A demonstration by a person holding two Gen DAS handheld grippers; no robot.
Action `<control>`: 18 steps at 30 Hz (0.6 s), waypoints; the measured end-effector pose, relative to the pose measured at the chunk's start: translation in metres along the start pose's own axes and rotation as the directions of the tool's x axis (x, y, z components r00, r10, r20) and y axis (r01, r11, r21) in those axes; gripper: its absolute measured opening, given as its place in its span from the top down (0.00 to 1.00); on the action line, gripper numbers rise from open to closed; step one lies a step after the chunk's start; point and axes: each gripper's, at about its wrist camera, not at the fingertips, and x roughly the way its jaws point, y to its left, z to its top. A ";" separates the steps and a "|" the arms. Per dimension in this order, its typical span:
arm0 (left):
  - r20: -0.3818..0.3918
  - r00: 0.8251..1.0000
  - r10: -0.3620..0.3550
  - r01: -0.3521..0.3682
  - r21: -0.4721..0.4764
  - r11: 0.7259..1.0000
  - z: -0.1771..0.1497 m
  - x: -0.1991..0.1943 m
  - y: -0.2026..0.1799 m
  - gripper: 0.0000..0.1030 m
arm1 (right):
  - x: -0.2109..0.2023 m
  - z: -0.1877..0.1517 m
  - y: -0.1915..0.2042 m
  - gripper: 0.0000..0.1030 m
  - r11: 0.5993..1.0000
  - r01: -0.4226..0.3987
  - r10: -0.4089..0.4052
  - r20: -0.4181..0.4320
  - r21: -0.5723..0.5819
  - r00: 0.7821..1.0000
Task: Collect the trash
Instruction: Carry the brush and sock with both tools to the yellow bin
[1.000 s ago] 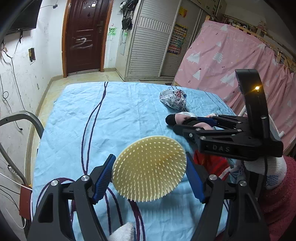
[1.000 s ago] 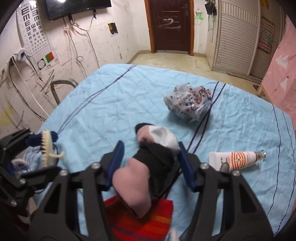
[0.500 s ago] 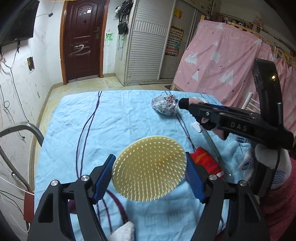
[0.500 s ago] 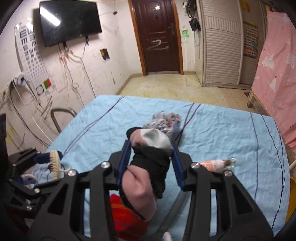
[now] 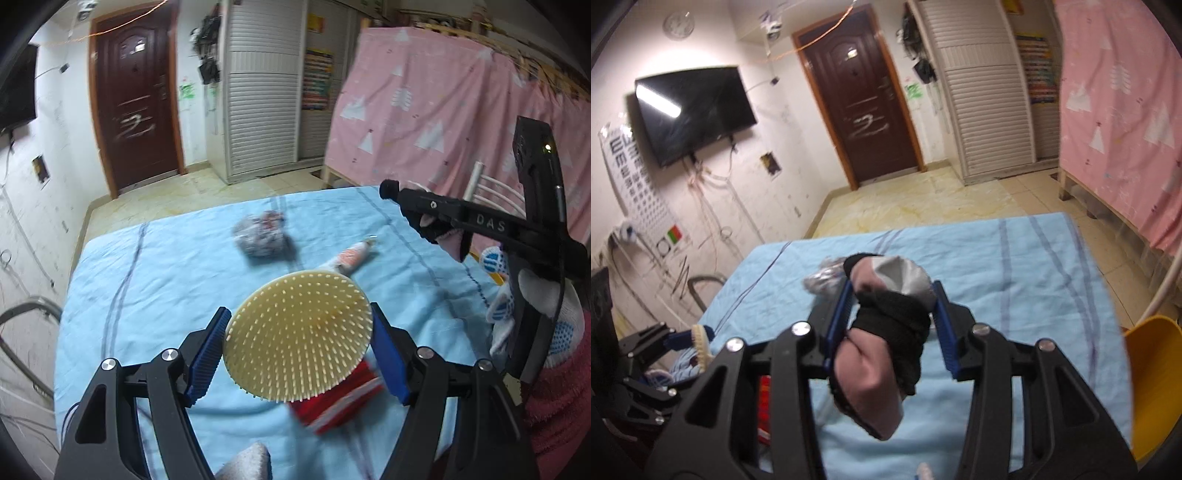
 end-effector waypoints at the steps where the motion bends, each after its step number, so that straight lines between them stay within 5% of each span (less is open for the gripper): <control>1: -0.001 1.000 -0.004 0.004 0.018 1.000 0.003 0.003 -0.011 0.37 | -0.004 0.000 -0.007 0.60 1.000 0.006 -0.006 0.009 0.013 1.000; 18: -0.030 0.997 -0.073 0.077 0.213 0.974 0.039 0.040 -0.137 0.37 | -0.082 -0.013 -0.152 0.59 0.963 0.164 -0.191 0.114 0.214 0.975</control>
